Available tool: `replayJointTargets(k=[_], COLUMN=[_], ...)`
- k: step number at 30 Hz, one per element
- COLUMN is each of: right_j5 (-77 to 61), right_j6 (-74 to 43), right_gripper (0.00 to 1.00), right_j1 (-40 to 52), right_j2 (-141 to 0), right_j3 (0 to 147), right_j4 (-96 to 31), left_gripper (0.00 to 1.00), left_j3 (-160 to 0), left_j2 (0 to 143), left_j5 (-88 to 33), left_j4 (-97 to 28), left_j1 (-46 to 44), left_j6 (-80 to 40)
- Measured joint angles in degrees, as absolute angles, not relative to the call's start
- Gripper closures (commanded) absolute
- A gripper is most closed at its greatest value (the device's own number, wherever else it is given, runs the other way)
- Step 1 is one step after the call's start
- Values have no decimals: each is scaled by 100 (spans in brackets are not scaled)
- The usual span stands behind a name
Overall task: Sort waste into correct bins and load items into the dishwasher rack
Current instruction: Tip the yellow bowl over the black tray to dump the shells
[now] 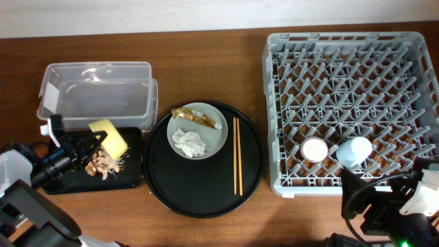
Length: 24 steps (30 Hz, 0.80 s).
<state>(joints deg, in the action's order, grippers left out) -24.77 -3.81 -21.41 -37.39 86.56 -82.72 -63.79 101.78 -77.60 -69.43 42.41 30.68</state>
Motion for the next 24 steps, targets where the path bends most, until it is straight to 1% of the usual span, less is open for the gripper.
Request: replayJointTargets(k=[1,4,8,10,12,14,17,24], right_j5=[-2477,-2477,-2480,-2477,-2477,-2480,-2480,-2480], right_j6=[-384,-384,-384,-381,-384,-379,-381,-381], right_gripper=[1,1,1,1,1,1,1,1], right_j1=[-2141,-2141,-2141,-2141,-2141,-2141,-2141,-2141], right_j2=[-3739,-3739,-3739,-3739,-3739,-3739,-3739,-3739], right_j3=[8656,8656,8656,8656,8656,8656,8656,8656], right_j4=[-8272,-8272,-8274,-8270,-8274,-8270,-8274,-8272], left_gripper=[100,100,100,100,100,100,100,100], left_j3=[-6366,-6351,-6331,-6329,-6307,-6300,-6305,-6305], left_j2=[10182,10186,10186,10193,10245,10278,10320,10326], left_j5=[-7806,-7913,-8060,-7990,-8042,-8119,-8123,-7902], left_j4=[-7135,-7168,-7673,-7485,-8079,-7929,-8586,-8698], left_j1=[4241,4254,4333,4331,4344,4362,4351,4338], left_j6=[3177,3389,3820,3859,4091,4316,4593,4969])
